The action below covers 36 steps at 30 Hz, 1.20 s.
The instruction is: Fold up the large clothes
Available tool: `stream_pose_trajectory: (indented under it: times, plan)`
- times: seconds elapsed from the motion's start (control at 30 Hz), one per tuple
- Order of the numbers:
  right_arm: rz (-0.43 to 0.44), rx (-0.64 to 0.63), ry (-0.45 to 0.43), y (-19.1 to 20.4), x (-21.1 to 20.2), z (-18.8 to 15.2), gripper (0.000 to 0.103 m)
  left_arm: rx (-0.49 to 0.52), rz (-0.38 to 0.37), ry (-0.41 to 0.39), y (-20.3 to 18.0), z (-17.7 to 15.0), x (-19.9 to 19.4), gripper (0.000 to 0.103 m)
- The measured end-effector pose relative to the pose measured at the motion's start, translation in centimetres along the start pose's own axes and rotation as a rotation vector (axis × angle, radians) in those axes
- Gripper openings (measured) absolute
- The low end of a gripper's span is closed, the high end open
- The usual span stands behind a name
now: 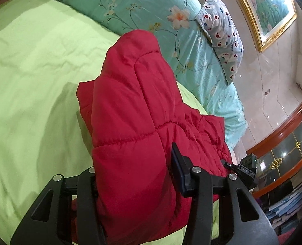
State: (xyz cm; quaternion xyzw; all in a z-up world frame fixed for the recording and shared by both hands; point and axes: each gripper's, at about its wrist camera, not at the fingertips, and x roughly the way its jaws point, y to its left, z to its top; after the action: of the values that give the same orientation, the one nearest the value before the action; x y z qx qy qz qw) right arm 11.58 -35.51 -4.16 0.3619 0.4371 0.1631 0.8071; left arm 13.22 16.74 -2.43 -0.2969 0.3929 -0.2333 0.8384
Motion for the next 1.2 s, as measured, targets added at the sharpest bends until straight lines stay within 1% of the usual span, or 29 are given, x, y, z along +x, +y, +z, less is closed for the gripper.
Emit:
stream_pose_trajectory:
  times: [0.13,0.3,0.4,0.43,0.5,0.53,0.57,0.63,0.67,0.8,0.9,0.97,1.07,1.2]
  plan:
    - [0.006,0.001,-0.002,0.1,-0.9,-1.6,0.035,0.007,0.019,-0.002,0.4,-1.3,-0.6,0.045]
    - [-0.036,-0.019,-0.024,0.1,-0.4,-2.1,0.037,0.054,0.121,-0.020,0.4,-2.0,0.4,0.045]
    - [-0.066,-0.029,-0.042,-0.1,0.1,-2.2,0.042,0.099,0.190,-0.039,-0.2,-2.0,1.3,0.049]
    - [-0.072,-0.026,-0.047,-0.3,0.3,-2.2,0.044,0.113,0.216,-0.044,-0.4,-2.0,1.6,0.052]
    - [-0.081,-0.019,-0.057,-0.7,0.5,-2.2,0.048,0.129,0.257,-0.057,-0.5,-2.0,2.1,0.059]
    - [-0.087,-0.011,-0.063,-0.8,0.6,-2.3,0.050,0.131,0.285,-0.059,-0.4,-2.0,2.4,0.068]
    - [-0.091,-0.007,-0.066,-1.0,0.6,-2.3,0.052,0.129,0.317,-0.064,-0.3,-2.1,2.5,0.075]
    - [-0.107,-0.003,-0.074,-1.1,0.4,-2.5,0.059,0.120,0.345,-0.076,-0.2,-2.1,2.4,0.081]
    - [-0.114,-0.006,-0.078,-1.0,0.3,-2.6,0.061,0.118,0.361,-0.082,-0.1,-2.1,2.1,0.084]
    - [-0.147,-0.008,-0.090,-0.5,-0.5,-2.8,0.064,0.148,0.427,-0.125,-1.1,-2.5,0.2,0.084]
    - [-0.165,-0.019,-0.124,-0.1,-1.9,-3.0,0.066,0.167,0.458,-0.170,-1.8,-2.9,-1.7,0.084]
    - [-0.180,-0.023,-0.161,0.3,-3.0,-3.3,0.068,0.167,0.463,-0.193,-2.2,-3.0,-2.8,0.084]
    - [-0.198,-0.040,-0.209,1.0,-4.7,-3.8,0.069,0.175,0.447,-0.195,-2.9,-3.4,-3.5,0.084]
    - [-0.241,-0.103,-0.255,2.8,-6.2,-4.5,0.069,0.215,0.435,-0.168,-4.5,-4.1,-3.3,0.084]
